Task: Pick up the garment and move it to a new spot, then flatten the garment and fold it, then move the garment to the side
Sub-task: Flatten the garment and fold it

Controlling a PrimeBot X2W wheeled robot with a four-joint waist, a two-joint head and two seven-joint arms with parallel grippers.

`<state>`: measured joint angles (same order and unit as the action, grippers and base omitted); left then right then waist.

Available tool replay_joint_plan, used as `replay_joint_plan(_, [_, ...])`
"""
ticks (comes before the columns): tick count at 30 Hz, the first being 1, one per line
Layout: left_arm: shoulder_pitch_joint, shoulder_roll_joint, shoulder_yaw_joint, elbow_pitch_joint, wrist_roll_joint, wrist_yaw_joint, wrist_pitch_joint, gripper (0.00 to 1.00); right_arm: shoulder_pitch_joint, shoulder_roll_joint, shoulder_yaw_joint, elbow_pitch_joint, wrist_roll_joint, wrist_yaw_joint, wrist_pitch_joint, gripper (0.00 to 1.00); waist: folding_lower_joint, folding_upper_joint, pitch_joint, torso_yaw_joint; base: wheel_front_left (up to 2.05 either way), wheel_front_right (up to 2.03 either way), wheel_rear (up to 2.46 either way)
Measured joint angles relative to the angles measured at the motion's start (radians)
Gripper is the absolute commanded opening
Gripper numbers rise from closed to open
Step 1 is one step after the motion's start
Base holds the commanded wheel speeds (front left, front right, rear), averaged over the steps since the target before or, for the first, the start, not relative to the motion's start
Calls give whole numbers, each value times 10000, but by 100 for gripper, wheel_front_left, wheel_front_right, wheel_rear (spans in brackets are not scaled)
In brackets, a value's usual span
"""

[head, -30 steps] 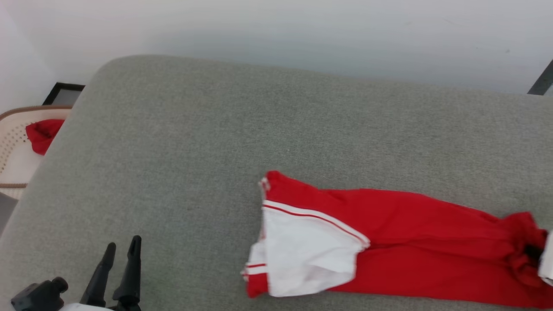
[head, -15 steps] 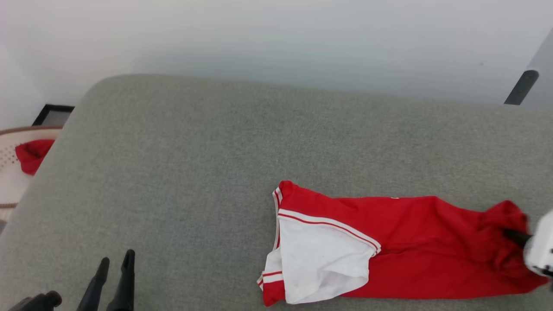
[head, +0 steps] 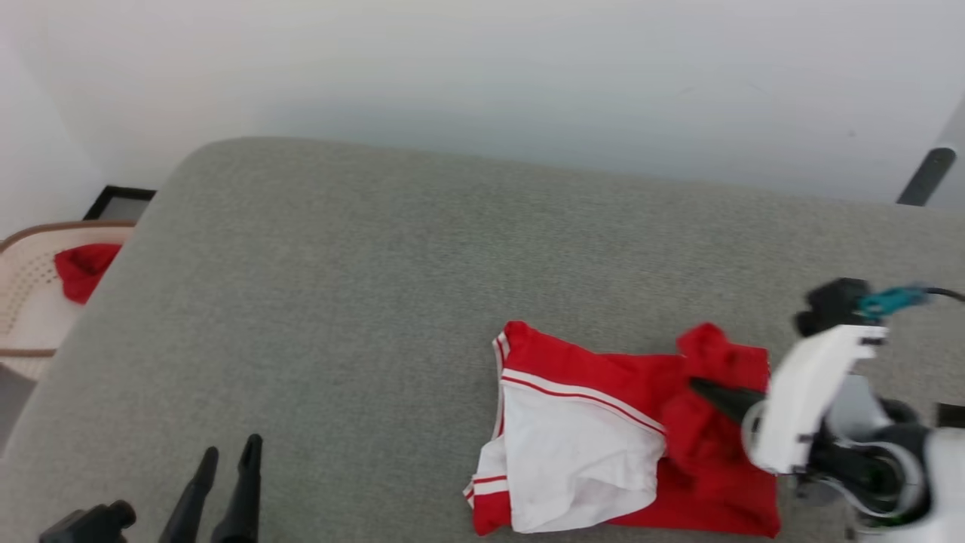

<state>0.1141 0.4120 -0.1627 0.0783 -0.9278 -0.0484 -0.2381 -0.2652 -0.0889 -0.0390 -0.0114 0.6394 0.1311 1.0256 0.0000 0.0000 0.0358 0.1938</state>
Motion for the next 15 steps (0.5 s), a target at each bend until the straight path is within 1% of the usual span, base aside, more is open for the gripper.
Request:
replay_joint_plan(5, [-178, -121, -199, 157, 27, -59, 46, 100, -302, 313, 890, 581, -163, 0, -527, 0, 0, 0, -19, 369, 0, 0, 0])
replay_joint_plan(9, [-316, -213, -324, 305, 31, -123, 61, 100, -574, 364, 1553, 1262, -184, 0, -1058, 0, 0, 0, -24, 700, 0, 0, 0])
replay_joint_plan(12, [-406, -274, -403, 412, 33, -146, 82, 100, -788, 366, 2119, 1881, 107, -2, -1570, 0, 0, 0, -20, 945, 0, 0, 0])
replay_joint_plan(15, [-505, -332, -458, 512, 31, -194, 82, 100, -1031, 376, 2621, 2500, 132, -2, -2075, 0, 0, 0, -9, 1164, 0, 0, 0])
